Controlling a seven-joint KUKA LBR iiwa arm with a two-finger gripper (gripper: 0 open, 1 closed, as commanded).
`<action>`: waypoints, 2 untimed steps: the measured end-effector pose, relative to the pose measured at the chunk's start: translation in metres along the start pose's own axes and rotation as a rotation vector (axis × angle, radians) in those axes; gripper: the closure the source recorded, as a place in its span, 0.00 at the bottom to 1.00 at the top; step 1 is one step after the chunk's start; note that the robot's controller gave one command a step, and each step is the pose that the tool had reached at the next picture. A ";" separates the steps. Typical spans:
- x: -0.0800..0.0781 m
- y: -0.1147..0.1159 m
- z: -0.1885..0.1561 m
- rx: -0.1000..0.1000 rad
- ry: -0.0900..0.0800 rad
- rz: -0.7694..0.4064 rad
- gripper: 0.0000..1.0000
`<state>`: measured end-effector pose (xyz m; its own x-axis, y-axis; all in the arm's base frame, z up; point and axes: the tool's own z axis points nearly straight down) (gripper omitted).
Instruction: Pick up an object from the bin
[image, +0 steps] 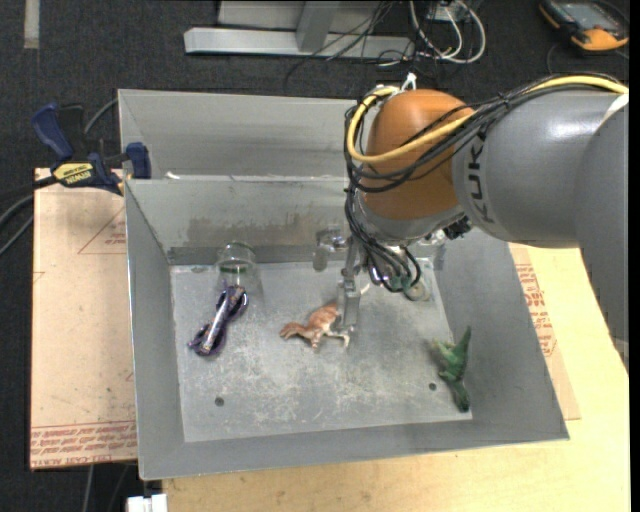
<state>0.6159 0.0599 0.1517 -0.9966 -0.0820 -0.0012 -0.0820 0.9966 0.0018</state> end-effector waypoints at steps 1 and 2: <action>0.013 -0.042 0.082 -0.001 0.002 -0.049 0.00; 0.009 -0.011 0.081 -0.002 -0.002 0.102 1.00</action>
Offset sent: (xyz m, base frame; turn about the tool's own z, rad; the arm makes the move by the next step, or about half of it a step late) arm -0.0083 -0.0124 -0.0817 0.1025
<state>0.6083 0.0489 0.0703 -0.9998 0.0195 -0.0034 0.0195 0.9998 0.0041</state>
